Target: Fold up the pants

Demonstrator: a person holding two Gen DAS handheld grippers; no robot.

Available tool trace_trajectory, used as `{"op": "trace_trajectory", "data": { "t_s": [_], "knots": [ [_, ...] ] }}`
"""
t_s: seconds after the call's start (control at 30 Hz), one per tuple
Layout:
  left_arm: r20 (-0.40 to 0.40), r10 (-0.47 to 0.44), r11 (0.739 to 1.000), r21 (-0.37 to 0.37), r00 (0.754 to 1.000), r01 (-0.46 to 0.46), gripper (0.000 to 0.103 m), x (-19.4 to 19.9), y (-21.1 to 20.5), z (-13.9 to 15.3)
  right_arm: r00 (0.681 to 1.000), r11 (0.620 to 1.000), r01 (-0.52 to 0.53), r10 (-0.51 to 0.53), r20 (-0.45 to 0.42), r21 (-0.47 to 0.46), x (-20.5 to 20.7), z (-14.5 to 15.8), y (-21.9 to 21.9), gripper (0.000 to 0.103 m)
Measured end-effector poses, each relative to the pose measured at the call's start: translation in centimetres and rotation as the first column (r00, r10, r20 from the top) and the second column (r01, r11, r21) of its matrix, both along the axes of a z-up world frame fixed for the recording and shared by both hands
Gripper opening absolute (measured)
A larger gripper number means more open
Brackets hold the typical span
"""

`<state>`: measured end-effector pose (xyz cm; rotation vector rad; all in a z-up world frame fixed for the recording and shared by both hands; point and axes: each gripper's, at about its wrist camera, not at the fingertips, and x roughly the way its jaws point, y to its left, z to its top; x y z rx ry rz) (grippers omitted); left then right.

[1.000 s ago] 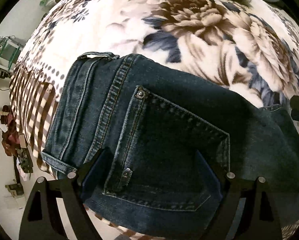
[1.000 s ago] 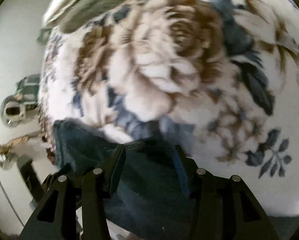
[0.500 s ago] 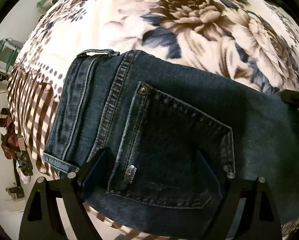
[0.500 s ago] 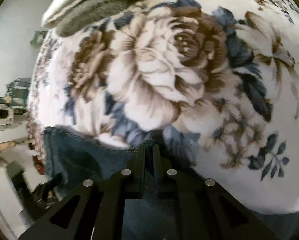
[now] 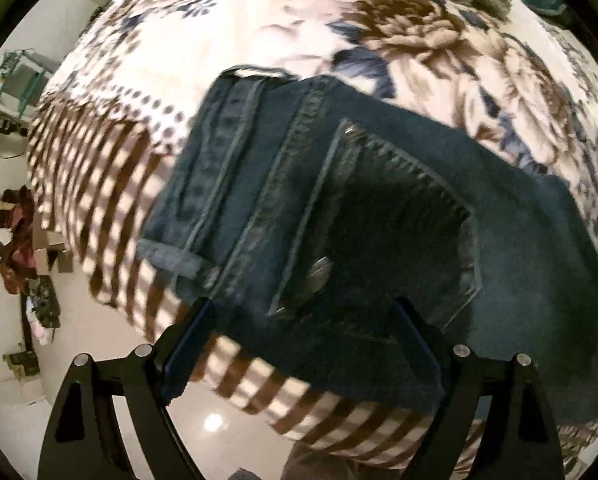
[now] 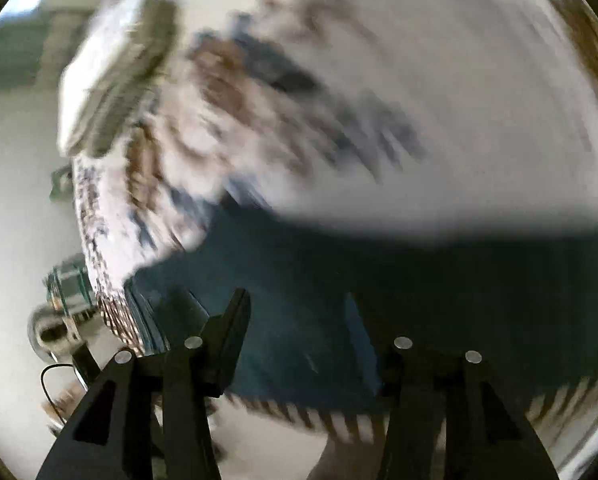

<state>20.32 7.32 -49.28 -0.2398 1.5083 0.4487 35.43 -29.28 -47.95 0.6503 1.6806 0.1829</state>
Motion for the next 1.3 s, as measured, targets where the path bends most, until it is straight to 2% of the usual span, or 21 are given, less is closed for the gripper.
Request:
{"op": "trace_trajectory", "data": {
  "t_s": [0.13,0.2,0.27,0.3,0.33,0.43,0.53,0.6,0.67,0.7,0.73,0.8,0.87,0.9,0.93,1.0,1.03,1.1,1.17,1.23,1.3],
  "knots": [
    [-0.027,0.025,1.0,0.017,0.999,-0.024,0.088,-1.3,0.9,-1.0,0.977,0.989,0.148,-0.146,-0.158,-0.003,-7.7,-3.0,-2.5,0.052],
    [-0.026,0.017,0.999,0.034,1.0,-0.016,0.088,-1.5,0.8,-1.5,0.946,0.971,0.235,-0.237,-0.219,-0.036,-10.3,-5.1,-3.8,0.052],
    [-0.036,0.005,0.999,0.052,0.999,-0.003,0.089,-1.6,0.5,-2.3,0.918,0.949,0.31,-0.315,-0.242,-0.062,-12.0,-6.6,-4.9,0.05],
    [-0.041,0.002,0.998,0.059,0.999,0.0,0.09,-1.3,0.2,-2.5,0.906,0.938,0.341,-0.345,-0.244,-0.059,-12.4,-7.2,-5.1,0.044],
    [-0.045,0.0,0.998,0.066,0.999,0.003,0.091,-1.3,0.2,-2.9,0.9,0.933,0.352,-0.361,-0.246,-0.08,-12.7,-7.5,-5.4,0.025],
    [-0.045,-0.001,0.997,0.075,0.999,0.004,0.092,-1.0,0.0,-3.0,0.891,0.926,0.352,-0.377,-0.253,-0.137,-14.0,-8.0,-5.5,0.001],
    [-0.05,0.007,0.997,0.078,0.999,-0.003,0.092,-0.9,-0.3,-2.2,0.901,0.936,0.33,-0.352,-0.255,-0.126,-15.2,-8.0,-5.7,0.001],
    [-0.04,-0.02,0.996,0.086,0.999,0.024,0.092,-0.8,-1.2,-0.9,0.916,0.941,0.333,-0.338,-0.217,-0.061,-15.4,-7.6,-5.9,0.006],
    [-0.001,-0.057,0.996,0.073,0.998,0.057,0.092,-0.5,-2.8,0.8,0.918,0.929,0.368,-0.371,-0.144,-0.045,-16.3,-5.8,-8.2,0.019],
    [0.014,-0.086,0.994,0.064,0.996,0.085,0.092,-0.2,-4.1,1.6,0.914,0.92,0.387,-0.391,-0.108,-0.057,-16.8,-4.9,-9.5,0.036],
    [0.028,-0.109,0.993,0.048,0.994,0.108,0.092,0.1,-5.4,2.1,0.901,0.902,0.427,-0.431,-0.055,-0.067,-17.5,-3.6,-11.7,0.043],
    [0.05,-0.157,0.988,0.009,0.986,0.157,0.092,0.8,-8.4,2.7,0.857,0.853,0.514,-0.514,0.024,-0.089,-18.7,-1.7,-16.1,0.044],
    [0.062,-0.216,0.975,-0.044,0.974,0.219,0.092,1.7,-12.2,2.5,0.787,0.774,0.617,-0.611,0.089,-0.142,-20.5,-0.3,-22.0,0.044],
    [0.061,-0.235,0.969,-0.064,0.97,0.239,0.092,2.2,-13.8,2.2,0.735,0.716,0.677,-0.668,0.116,-0.168,-21.5,0.1,-25.5,0.044],
    [0.065,-0.258,0.96,-0.095,0.964,0.264,0.092,2.7,-15.9,1.9,0.699,0.677,0.714,-0.702,0.134,-0.177,-21.9,0.4,-27.2,0.044],
    [0.076,-0.303,0.942,-0.127,0.95,0.311,0.092,3.7,-19.5,1.4,0.598,0.57,0.801,-0.78,0.184,-0.184,-23.6,0.6,-33.2,0.044],
    [0.077,-0.331,0.933,-0.125,0.94,0.339,0.092,4.2,-21.6,0.9,0.561,0.533,0.827,-0.803,0.2,-0.178,-24.3,0.5,-36.5,0.044],
    [0.06,-0.381,0.914,-0.127,0.923,0.386,0.092,4.8,-24.8,-0.5,0.506,0.486,0.863,-0.835,0.217,-0.141,-25.0,-0.4,-40.5,0.044],
    [0.02,-0.432,0.894,-0.119,0.902,0.431,0.092,5.2,-27.7,-2.4,0.474,0.45,0.88,-0.846,0.242,-0.152,-25.4,-0.5,-43.3,0.044],
    [-0.015,-0.456,0.885,-0.109,0.89,0.452,0.092,5.4,-29.2,-4.0,0.464,0.44,0.886,-0.84,0.281,-0.146,-25.3,0.2,-47.0,0.044],
    [-0.031,-0.457,0.887,-0.084,0.889,0.454,0.096,5.7,-29.6,-5.0,0.478,0.444,0.878,-0.816,0.325,-0.177,-24.8,0.8,-49.0,0.044]
  ]
}}
